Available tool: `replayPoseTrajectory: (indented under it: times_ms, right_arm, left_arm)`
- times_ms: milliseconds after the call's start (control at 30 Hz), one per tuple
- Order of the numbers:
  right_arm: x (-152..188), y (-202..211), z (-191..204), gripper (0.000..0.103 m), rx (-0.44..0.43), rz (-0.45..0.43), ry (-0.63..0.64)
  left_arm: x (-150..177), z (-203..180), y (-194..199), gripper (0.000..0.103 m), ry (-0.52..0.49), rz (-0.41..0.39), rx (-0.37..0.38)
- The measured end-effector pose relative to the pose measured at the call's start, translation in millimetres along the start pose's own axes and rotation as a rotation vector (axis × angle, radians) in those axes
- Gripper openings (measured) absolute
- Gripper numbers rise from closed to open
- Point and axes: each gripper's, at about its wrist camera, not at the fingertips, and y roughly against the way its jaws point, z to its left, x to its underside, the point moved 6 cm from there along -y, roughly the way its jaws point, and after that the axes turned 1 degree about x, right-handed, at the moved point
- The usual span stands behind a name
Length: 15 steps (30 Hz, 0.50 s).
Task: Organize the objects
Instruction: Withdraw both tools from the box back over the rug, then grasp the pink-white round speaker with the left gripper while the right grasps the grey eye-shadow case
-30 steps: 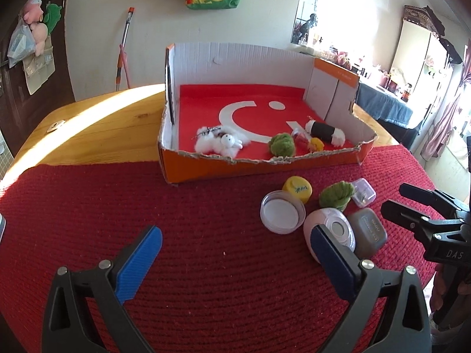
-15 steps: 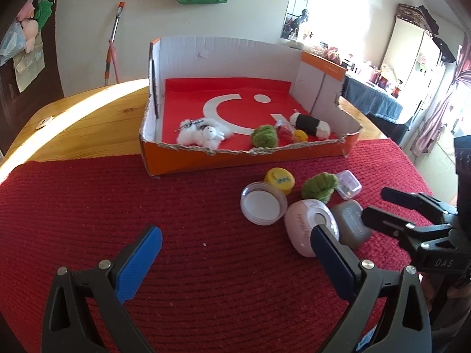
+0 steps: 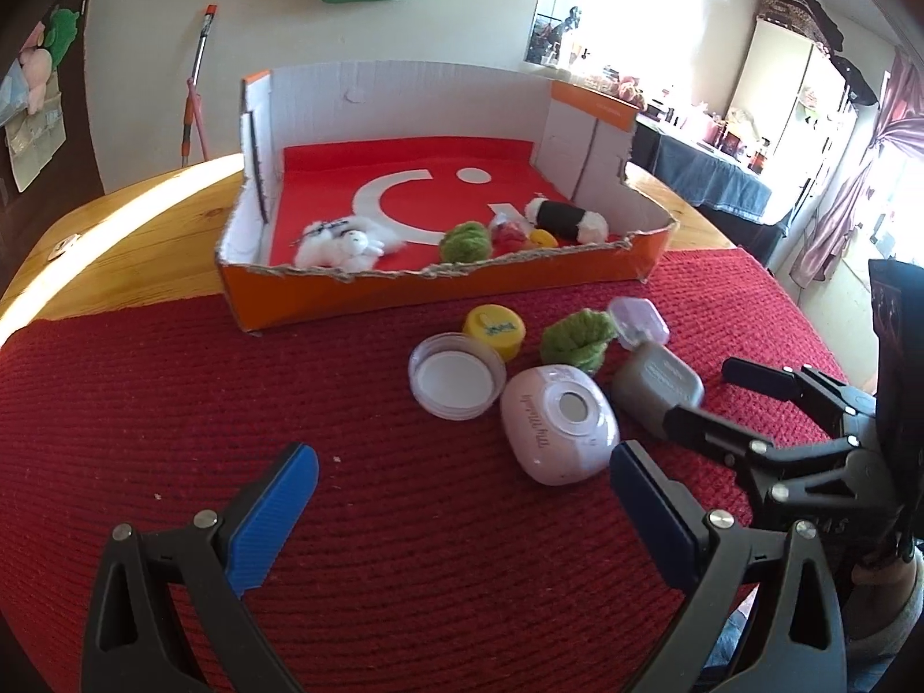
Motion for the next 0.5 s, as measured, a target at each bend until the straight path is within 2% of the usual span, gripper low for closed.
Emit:
replayPoseTrajectory:
  times_ms: [200,333,500]
  right_arm:
    - [-4,8,-22,0.093,-0.016,-0.022,-0.001]
    - [-8,10,-24,0.093,-0.075,-0.024,0.027]
    - [-12,7,-15,0.093,-0.107,-0.015,0.117]
  left_arm:
    - [0,-18,-13,0.103,-0.024,0.017,-0.006]
    - [0,-21,-23,0.103,-0.012,0.031,-0.023]
    - [-1,-24,-26,0.095,-0.012,0.025,-0.030]
